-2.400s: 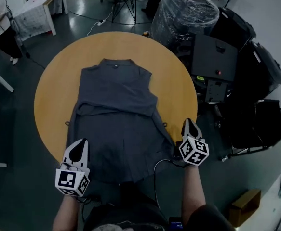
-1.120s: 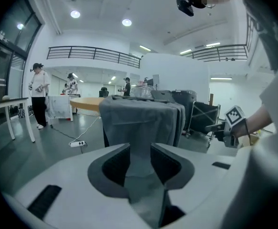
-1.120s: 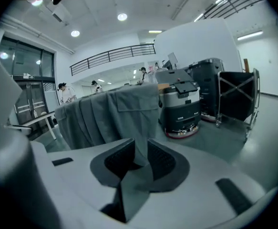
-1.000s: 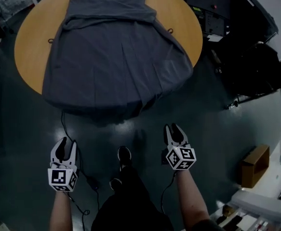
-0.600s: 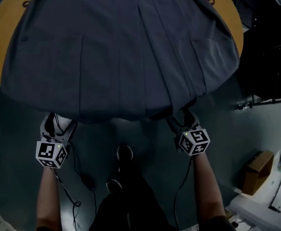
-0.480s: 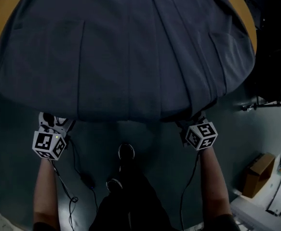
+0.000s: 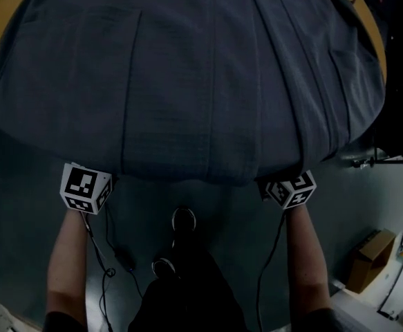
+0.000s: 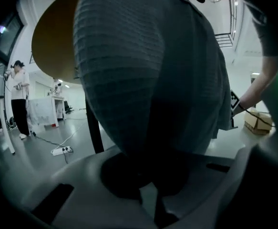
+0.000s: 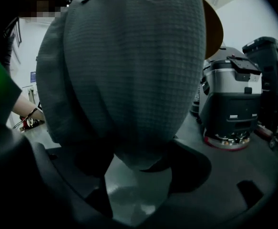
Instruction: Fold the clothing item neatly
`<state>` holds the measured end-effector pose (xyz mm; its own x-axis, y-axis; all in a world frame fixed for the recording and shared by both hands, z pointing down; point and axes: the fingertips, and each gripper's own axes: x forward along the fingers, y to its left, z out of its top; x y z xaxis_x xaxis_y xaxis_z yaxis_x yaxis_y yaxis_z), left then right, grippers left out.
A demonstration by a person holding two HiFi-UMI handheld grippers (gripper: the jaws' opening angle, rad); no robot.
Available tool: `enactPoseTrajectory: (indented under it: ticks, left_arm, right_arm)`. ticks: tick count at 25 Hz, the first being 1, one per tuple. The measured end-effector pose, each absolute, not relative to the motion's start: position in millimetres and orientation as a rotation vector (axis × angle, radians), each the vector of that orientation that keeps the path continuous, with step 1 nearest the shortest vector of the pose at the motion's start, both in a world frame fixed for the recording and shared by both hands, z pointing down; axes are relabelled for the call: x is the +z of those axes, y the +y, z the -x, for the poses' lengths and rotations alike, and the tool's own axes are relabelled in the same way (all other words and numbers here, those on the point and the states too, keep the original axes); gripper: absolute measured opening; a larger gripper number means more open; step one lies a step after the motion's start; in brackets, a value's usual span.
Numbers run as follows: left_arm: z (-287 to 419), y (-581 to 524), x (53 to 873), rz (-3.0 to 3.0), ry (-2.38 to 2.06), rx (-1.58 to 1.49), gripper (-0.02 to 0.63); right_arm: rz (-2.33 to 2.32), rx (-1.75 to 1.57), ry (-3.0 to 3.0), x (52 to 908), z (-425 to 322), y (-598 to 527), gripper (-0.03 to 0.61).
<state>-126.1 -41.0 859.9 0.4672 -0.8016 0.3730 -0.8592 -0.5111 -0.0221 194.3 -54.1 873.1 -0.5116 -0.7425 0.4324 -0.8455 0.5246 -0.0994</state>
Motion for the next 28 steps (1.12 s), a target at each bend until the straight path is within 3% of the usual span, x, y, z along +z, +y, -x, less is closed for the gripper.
enactPoseTrajectory:
  ticks: [5,6,17,28]
  left_arm:
    - [120,-32,843,-2.487,-1.455,0.451,0.014]
    - [120,-28,838,-2.477,-1.463,0.448,0.014]
    - [121,114,761,-2.271,-1.415,0.449,0.014]
    - [116,185,538,-2.309,-1.408,0.329,0.014]
  right_arm:
    - [-1.377,0.418,-2.368,860,-191,-46,0.019]
    - [-1.382,0.433,-2.362,857,-190,-41,0.003]
    - [-1.38,0.571,-2.244,781,-210,78,0.003]
    - [-1.333,0.426,-2.3,578,-196,141,0.003]
